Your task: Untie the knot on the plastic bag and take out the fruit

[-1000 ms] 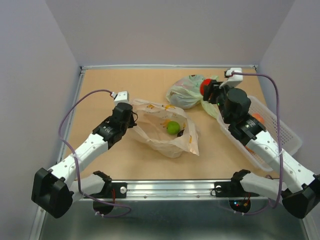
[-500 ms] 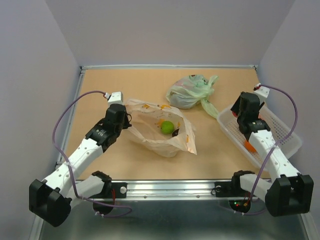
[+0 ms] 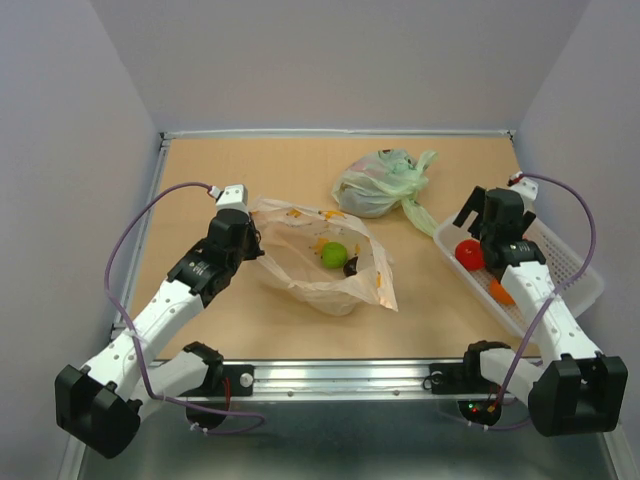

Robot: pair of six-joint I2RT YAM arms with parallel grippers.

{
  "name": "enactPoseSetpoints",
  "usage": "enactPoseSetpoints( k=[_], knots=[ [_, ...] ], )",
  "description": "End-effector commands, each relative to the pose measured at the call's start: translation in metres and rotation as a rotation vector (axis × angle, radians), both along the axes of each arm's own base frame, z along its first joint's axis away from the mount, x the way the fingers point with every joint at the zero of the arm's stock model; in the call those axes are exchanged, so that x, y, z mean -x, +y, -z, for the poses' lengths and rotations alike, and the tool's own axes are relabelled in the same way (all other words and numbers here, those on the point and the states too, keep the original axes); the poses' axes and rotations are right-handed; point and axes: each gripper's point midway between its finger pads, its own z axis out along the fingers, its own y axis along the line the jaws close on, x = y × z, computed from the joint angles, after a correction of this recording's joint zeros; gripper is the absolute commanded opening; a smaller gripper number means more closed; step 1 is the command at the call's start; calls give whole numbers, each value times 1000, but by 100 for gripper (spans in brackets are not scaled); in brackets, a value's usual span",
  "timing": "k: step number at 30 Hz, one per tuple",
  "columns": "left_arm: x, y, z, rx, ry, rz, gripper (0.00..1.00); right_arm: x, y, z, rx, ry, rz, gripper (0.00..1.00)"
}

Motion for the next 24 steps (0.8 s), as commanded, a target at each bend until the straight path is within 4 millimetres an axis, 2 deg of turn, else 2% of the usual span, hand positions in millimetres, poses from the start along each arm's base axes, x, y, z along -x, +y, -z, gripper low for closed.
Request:
enactPoseSetpoints(
  k=[1, 6, 7, 12, 13, 15, 16, 18, 19, 20, 21, 22, 24],
  knots=[
    [-6, -6, -8, 19, -15, 17, 0, -7, 14, -65, 9, -127, -127, 100],
    [-8, -10, -10, 27, -12, 27, 0, -7, 58, -114, -45, -233, -389, 100],
    [-9, -12, -11, 31, -11, 36, 0, -7, 67, -128, -58, -264, -432, 100],
    [-9, -20, -8, 48, 12, 63, 0, -3, 130, -152, -142, -296, -671, 100],
    [-9, -20, -8, 51, 13, 65, 0, 1, 152, -157, -147, -298, -735, 100],
    [-9, -21, -7, 55, 16, 67, 0, 4, 176, -155, -148, -272, -797, 100],
    [-8, -21, -6, 55, 16, 67, 0, 10, 204, -149, -155, -246, -874, 100],
    [-7, -21, -5, 57, 19, 67, 0, 15, 232, -154, -140, -244, -933, 100],
    [-7, -21, -4, 55, 21, 69, 0, 28, 265, -147, -137, -216, -1022, 99],
    [-6, -21, -4, 58, 23, 68, 0, 33, 280, -145, -125, -206, -1058, 99],
    [-6, -21, -3, 57, 25, 68, 0, 35, 291, -153, -94, -224, -1067, 99],
    [-5, -21, -1, 55, 32, 69, 0, 50, 324, -143, -78, -193, -1153, 99],
    [-4, -21, 0, 55, 39, 72, 0, 62, 351, -142, -49, -187, -1221, 98]
  ],
)
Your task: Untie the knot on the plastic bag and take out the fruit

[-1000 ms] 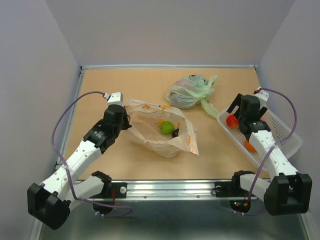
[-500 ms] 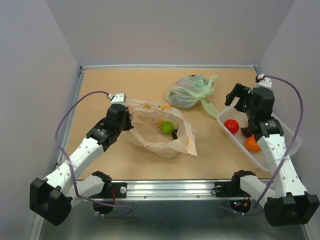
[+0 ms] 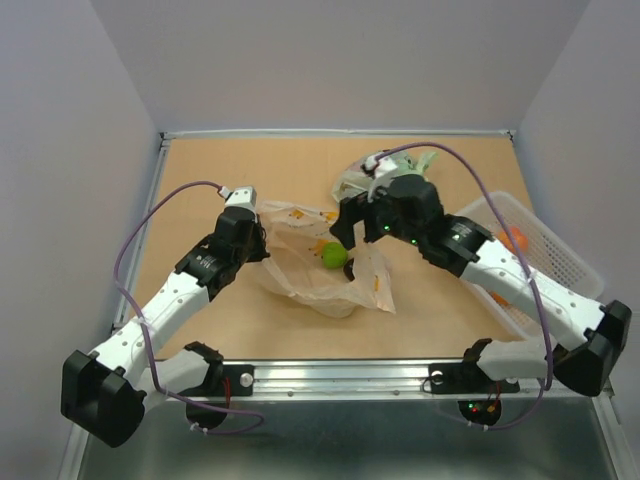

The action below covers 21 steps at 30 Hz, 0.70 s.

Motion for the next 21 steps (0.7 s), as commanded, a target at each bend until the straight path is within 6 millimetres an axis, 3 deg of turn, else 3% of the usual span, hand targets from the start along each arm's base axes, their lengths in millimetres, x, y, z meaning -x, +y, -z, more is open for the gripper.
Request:
enactPoseSetpoints(
  k=[1, 4, 5, 10, 13, 17, 19, 21],
  knots=[
    [-4, -5, -17, 40, -36, 6, 0, 30, 69, -21, 50, -87, -160, 98],
    [-2, -6, -15, 47, -33, 10, 0, 47, 105, -9, 97, -91, -238, 97],
    [-2, -6, -16, 53, -36, 8, 0, 46, 115, 9, 141, -72, -246, 97],
    [3, -2, -11, 40, -28, 7, 0, 45, 132, 43, 226, -34, -259, 94],
    [6, -2, -9, 39, -21, 15, 0, 37, 128, 64, 290, -30, -221, 93],
    [8, -6, -10, 58, -21, 32, 0, 15, 106, 105, 452, -41, -113, 92],
    [8, -7, -9, 57, -21, 42, 0, 4, 99, 118, 492, -35, -54, 91],
    [10, -7, -9, 54, -23, 48, 0, -7, 90, 118, 505, -46, 19, 90]
  ],
)
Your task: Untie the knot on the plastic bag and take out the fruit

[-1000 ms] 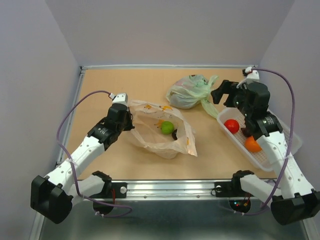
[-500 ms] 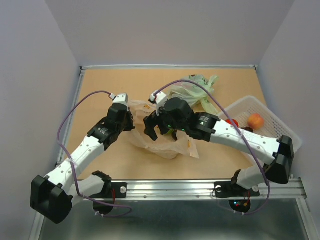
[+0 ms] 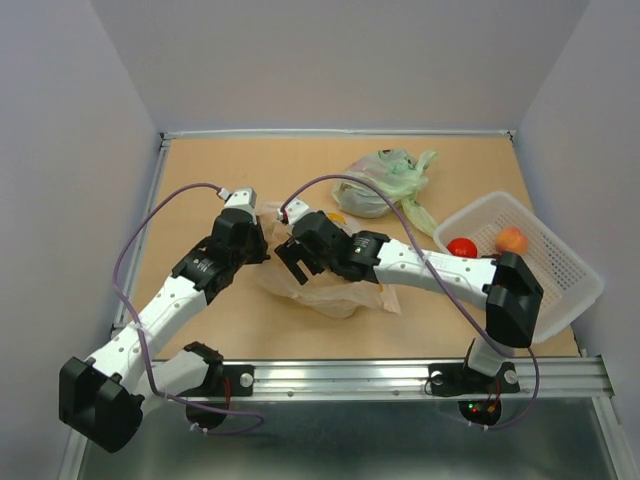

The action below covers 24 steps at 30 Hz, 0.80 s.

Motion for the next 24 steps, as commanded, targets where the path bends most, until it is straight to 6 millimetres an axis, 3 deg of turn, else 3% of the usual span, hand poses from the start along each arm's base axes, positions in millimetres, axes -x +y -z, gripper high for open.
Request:
enactPoseSetpoints(
  k=[1, 4, 9, 19, 21, 23, 24],
  knots=[
    [3, -1, -4, 15, -25, 22, 0, -37, -27, -1, 59, -92, 174, 89],
    [6, -5, -4, 30, -26, 43, 0, -55, -41, 8, 67, -79, 241, 87],
    [7, -8, -6, 42, -26, 60, 0, -70, -51, 40, 119, -43, 269, 86],
    [9, -11, -5, 64, -20, 67, 0, -74, -51, 109, 212, 35, 260, 84],
    [9, -10, -4, 64, -20, 66, 0, -76, -52, 110, 219, 30, 265, 81],
    [10, -10, -2, 61, -18, 64, 0, -76, -52, 106, 211, 19, 260, 70],
    [10, -10, -1, 60, -14, 64, 0, -75, -51, 104, 208, 19, 250, 60]
  ],
)
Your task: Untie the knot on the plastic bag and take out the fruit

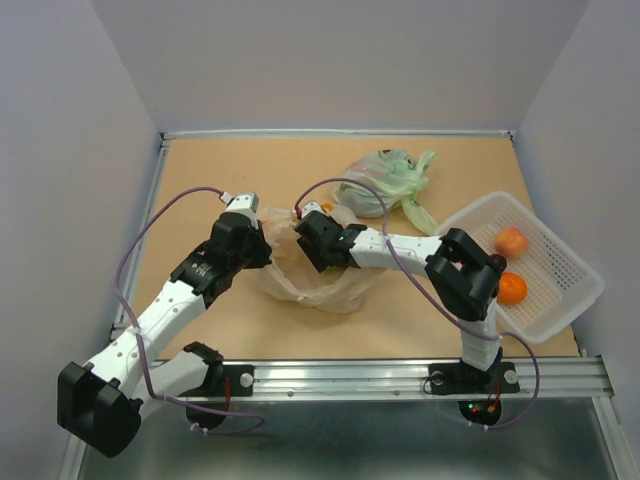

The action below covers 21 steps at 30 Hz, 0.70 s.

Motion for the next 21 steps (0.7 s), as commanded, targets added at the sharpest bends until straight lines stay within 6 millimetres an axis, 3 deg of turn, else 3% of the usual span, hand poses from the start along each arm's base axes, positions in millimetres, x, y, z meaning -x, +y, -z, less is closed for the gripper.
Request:
enactPoseSetpoints(
  k=[1, 3, 4, 6, 13, 16, 21],
  knots=[
    [-1, -1, -4, 23, -29, 2, 0, -6, 5, -17, -57, -53, -4, 54],
    [-2, -1, -3, 22, -27, -4, 0, -6, 9, -33, -89, -67, -26, 38],
    [-2, -1, -3, 22, -26, -5, 0, -4, 10, -38, -103, -67, -36, 15],
    [-4, -1, -2, 21, -25, -16, 0, 1, 15, -58, -146, -73, -84, 3],
    [-13, 0, -6, 11, -31, -41, 0, 30, 37, -130, -323, -92, -297, 1],
    [-18, 1, -9, 4, -43, -51, 0, 44, 46, -186, -434, -146, -406, 1],
    [-21, -3, -8, 4, -33, -45, 0, 51, 48, -252, -560, -228, -441, 1]
  ],
)
